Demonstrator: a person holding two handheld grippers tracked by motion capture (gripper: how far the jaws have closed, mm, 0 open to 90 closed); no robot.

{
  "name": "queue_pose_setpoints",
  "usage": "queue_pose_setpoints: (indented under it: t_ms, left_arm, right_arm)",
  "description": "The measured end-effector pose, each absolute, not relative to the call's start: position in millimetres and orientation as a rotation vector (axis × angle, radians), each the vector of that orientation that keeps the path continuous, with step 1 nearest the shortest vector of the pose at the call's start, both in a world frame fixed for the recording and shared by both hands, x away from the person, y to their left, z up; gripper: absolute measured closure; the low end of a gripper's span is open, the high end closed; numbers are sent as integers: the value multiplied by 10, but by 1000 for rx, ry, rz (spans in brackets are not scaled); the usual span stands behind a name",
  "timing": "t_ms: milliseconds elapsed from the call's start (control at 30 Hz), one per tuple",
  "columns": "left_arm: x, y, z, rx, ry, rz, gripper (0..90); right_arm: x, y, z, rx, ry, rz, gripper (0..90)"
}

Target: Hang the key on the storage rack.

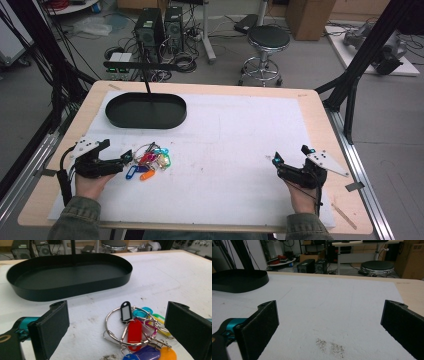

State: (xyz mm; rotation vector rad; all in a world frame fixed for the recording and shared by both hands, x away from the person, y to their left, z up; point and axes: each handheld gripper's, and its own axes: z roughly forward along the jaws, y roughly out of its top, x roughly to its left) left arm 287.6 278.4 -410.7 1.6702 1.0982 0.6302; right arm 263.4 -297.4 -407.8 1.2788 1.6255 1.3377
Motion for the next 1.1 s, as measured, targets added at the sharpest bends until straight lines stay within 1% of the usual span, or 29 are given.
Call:
queue_pose_setpoints:
  t_ms: [433, 567, 733, 800, 1033, 1100]
  left_arm:
    - [2923, 2524, -4133, 1811, 1015, 605, 67]
    - [2947, 2468, -4139, 1848, 997, 592, 81]
    - [3023, 2408, -4138, 1891, 992, 533, 93]
    - [3072, 2397, -4153, 1911, 1009, 490, 100]
    - [3133, 2392, -4198, 1947, 1044, 447, 112]
    - [3152, 2366, -4228, 1985, 1035, 436, 131]
  right_arm:
    - [2638, -2962, -4082, 1281, 1639, 1340, 5]
    - [2647, -2964, -4088, 1271, 1647, 1331, 5]
    - [2640, -2961, -4087, 1270, 1647, 1328, 5]
    - [2637, -2964, -4087, 1270, 1647, 1326, 5]
    - [2638, -2970, -4092, 1274, 1647, 1321, 5]
    - [2642, -2967, -4096, 1269, 1653, 1317, 5]
